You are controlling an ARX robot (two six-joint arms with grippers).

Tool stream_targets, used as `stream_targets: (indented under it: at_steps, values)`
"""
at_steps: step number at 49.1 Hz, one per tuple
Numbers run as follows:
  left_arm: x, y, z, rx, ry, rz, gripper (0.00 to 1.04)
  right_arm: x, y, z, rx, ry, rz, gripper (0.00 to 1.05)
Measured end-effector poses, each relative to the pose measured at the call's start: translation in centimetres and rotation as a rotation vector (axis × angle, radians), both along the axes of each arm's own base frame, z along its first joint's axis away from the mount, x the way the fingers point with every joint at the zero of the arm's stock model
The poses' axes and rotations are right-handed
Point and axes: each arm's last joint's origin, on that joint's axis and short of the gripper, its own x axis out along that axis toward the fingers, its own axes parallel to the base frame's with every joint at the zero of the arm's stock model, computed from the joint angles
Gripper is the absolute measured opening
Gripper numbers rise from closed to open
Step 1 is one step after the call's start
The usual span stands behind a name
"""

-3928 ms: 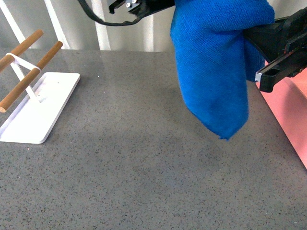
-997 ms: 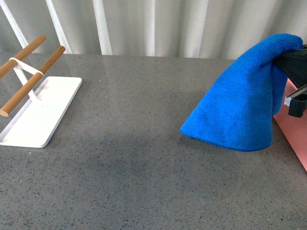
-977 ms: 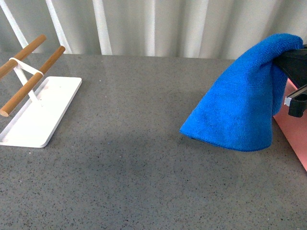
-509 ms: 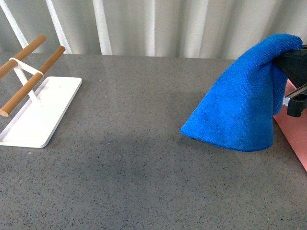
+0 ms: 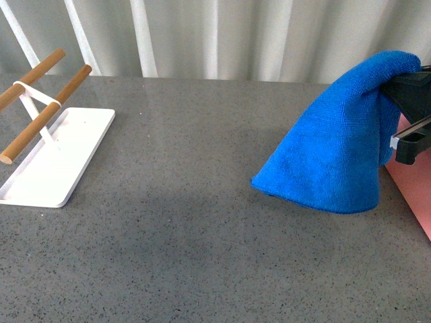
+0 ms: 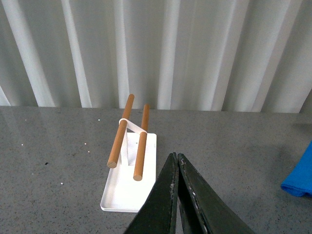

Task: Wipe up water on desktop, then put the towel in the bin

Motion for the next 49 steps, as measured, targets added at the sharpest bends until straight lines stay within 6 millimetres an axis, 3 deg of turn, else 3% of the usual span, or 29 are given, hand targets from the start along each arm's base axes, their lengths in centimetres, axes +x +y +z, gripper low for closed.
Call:
stream_targets:
  at_steps: [3, 14, 32, 41, 49]
  values:
    - [0.0, 0.0, 0.0, 0.0, 0.0, 0.0, 0.07, 0.4, 0.0, -0.2, -0.003, 0.025, -0.033, 0.03]
    - [0.0, 0.0, 0.0, 0.0, 0.0, 0.0, 0.41, 3.0, -0.1, -3.2, 0.05, 0.271, -0.184, 0.03]
    - [0.0, 0.0, 0.0, 0.0, 0.0, 0.0, 0.97, 5.2, 1.3, -7.9, 0.096, 0.564, -0.297, 0.03]
    - [0.0, 0.0, 0.0, 0.0, 0.0, 0.0, 0.98, 6.7, 2.8, -10.0, 0.104, 0.66, -0.316, 0.03]
    - [0.0, 0.0, 0.0, 0.001, 0.0, 0.0, 0.98, 7.9, 3.9, -10.7, 0.102, 0.713, -0.34, 0.03]
